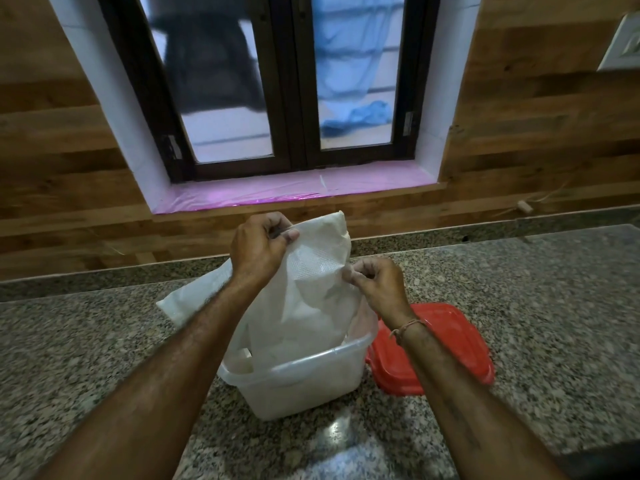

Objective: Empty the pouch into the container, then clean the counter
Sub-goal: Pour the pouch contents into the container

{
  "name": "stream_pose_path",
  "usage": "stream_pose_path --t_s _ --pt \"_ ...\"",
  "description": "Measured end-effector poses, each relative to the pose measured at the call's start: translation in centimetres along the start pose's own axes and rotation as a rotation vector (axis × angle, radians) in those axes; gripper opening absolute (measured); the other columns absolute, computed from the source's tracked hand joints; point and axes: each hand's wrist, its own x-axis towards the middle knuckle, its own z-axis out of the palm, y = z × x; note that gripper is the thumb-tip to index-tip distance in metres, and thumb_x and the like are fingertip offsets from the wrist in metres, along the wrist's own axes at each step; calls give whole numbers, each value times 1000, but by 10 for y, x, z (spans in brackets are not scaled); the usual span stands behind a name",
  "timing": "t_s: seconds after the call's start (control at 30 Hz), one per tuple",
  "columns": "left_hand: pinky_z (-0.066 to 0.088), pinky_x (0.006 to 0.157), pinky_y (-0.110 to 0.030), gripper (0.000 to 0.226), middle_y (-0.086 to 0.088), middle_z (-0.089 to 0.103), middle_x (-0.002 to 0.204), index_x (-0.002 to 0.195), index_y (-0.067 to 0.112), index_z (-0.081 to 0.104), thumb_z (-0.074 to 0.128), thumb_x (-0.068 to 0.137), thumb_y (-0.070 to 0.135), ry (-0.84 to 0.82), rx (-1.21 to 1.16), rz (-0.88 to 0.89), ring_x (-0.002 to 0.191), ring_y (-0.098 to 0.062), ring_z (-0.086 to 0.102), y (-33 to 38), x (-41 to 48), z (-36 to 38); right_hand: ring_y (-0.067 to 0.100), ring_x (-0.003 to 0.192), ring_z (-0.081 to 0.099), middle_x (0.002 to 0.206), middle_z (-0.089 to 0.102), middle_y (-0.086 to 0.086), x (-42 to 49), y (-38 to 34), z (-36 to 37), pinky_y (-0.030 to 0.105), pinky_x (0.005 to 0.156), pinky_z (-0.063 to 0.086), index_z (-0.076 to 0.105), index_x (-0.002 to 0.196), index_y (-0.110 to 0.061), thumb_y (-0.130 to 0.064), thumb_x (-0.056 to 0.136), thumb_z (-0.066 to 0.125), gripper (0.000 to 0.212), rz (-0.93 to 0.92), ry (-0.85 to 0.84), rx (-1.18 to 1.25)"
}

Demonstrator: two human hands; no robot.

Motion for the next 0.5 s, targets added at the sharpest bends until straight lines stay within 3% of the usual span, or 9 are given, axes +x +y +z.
stream_pose_path --t_s 0.1,0.17,0.23,0.37,0.5 --pt "53 72 -33 7 10 71 81 81 23 76 76 86 28 33 24 -15 84 -13 66 -2 1 -3 9 69 68 70 72 -9 -3 -2 7 32 67 56 70 68 -24 -22 83 81 19 25 87 -57" --pt "53 70 -32 8 10 72 80 82 24 76 74 87 30 39 48 -15 82 -13 66 -3 1 -5 6 79 69 82 73 -10 -8 -6 7 28 70 58 69 81 -24 -26 85 80 11 -9 114 -7" --pt "47 67 -28 8 11 72 81 83 25 77 74 88 31 48 69 -20 82 -11 66 -1 0 -5 4 89 68 95 72 -10 -13 -13 7 21 74 57 67 92 -23 -34 84 81 19 -79 93 37" --pt "44 63 -23 8 10 72 82 85 24 77 74 90 30 52 76 -28 81 -9 65 4 -3 1 11 86 67 90 69 -7 -13 -24 18 27 74 56 66 80 -25 -57 74 82 36 -72 164 -21" --pt "50 67 -27 9 12 71 82 83 25 75 74 89 31 16 77 2 82 -9 66 1 -7 4 14 80 65 86 68 -3 -11 -27 27 33 71 53 69 72 -19 -41 79 81 26 8 191 -37"
